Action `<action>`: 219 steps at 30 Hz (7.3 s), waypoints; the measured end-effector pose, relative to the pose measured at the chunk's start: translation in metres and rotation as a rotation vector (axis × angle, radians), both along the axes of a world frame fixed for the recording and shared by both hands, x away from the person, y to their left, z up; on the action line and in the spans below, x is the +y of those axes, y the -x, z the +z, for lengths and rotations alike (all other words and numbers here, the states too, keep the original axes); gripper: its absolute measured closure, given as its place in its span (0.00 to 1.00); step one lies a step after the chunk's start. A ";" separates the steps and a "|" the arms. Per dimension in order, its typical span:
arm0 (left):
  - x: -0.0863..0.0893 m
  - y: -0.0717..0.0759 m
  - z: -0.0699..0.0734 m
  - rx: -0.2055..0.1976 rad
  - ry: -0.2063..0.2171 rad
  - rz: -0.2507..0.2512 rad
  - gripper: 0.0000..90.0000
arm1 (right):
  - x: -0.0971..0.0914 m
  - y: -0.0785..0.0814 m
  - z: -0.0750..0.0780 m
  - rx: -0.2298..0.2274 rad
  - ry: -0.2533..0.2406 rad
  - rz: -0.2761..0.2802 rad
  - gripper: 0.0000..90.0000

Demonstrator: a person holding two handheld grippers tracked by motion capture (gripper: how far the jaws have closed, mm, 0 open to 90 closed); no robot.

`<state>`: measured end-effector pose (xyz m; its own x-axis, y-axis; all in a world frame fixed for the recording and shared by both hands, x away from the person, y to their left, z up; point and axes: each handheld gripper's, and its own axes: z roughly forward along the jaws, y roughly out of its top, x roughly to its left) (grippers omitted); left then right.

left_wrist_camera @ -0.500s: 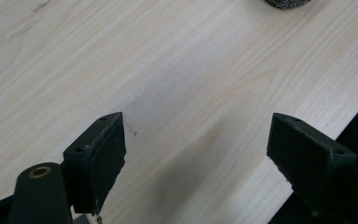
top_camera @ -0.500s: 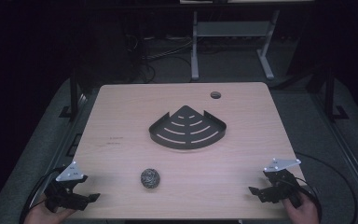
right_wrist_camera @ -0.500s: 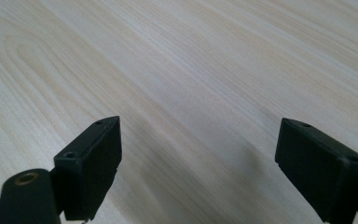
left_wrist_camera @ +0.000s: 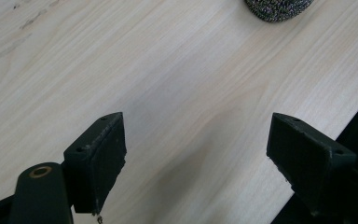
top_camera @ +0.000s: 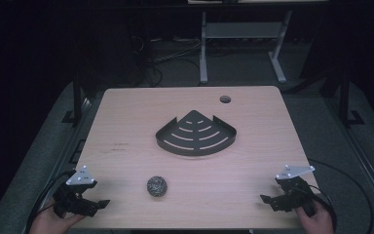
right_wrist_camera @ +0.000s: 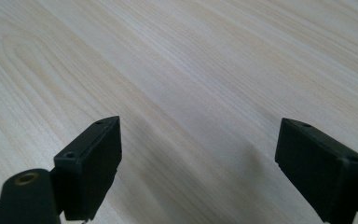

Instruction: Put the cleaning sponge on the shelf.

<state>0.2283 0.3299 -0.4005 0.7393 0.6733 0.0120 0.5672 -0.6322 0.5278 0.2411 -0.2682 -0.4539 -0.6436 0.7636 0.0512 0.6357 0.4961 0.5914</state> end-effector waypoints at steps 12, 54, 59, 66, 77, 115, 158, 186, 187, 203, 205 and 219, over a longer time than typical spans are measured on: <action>-0.029 -0.016 0.005 0.002 -0.019 -0.079 0.22 | 0.004 0.001 0.002 -0.010 0.003 0.015 0.16; -0.083 -0.028 -0.001 0.035 -0.033 -0.186 0.21 | 0.004 0.001 0.005 -0.021 0.003 0.017 0.16; -0.088 -0.030 -0.001 0.035 -0.032 -0.194 0.21 | 0.004 0.001 0.005 -0.019 0.006 0.018 0.16; -0.094 -0.032 -0.002 0.040 -0.032 -0.204 0.21 | 0.004 0.001 0.005 -0.020 0.005 0.017 0.16; -0.104 -0.036 -0.005 0.054 -0.036 -0.221 0.21 | 0.003 0.000 0.004 -0.018 0.005 0.018 0.16; -0.130 -0.047 -0.015 0.089 -0.053 -0.257 0.21 | 0.002 0.001 0.004 -0.013 0.001 0.019 0.16; -0.151 -0.064 -0.037 0.144 -0.093 -0.264 0.27 | 0.001 0.002 0.004 -0.017 -0.003 0.019 0.16; -0.149 -0.067 -0.022 0.104 -0.070 -0.255 0.36 | 0.007 0.001 0.004 -0.011 0.002 0.034 0.16; -0.150 -0.067 -0.021 0.102 -0.068 -0.253 0.36 | 0.007 0.001 0.004 -0.011 0.001 0.033 0.16; -0.155 -0.086 -0.004 0.120 -0.027 -0.259 0.35 | 0.007 0.001 0.002 -0.006 -0.008 0.029 0.16; -0.157 -0.087 -0.002 0.116 -0.026 -0.259 0.35 | 0.006 0.001 0.001 -0.009 -0.008 0.032 0.16; -0.168 -0.096 0.005 0.124 -0.024 -0.272 0.35 | 0.006 0.002 0.003 -0.011 -0.015 0.026 0.16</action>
<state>0.3243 0.1618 -0.3950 0.8894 0.4507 -0.0765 0.4345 -0.7813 0.4481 0.2391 -0.2626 -0.4513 -0.6642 0.7455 0.0553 0.6156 0.5035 0.6062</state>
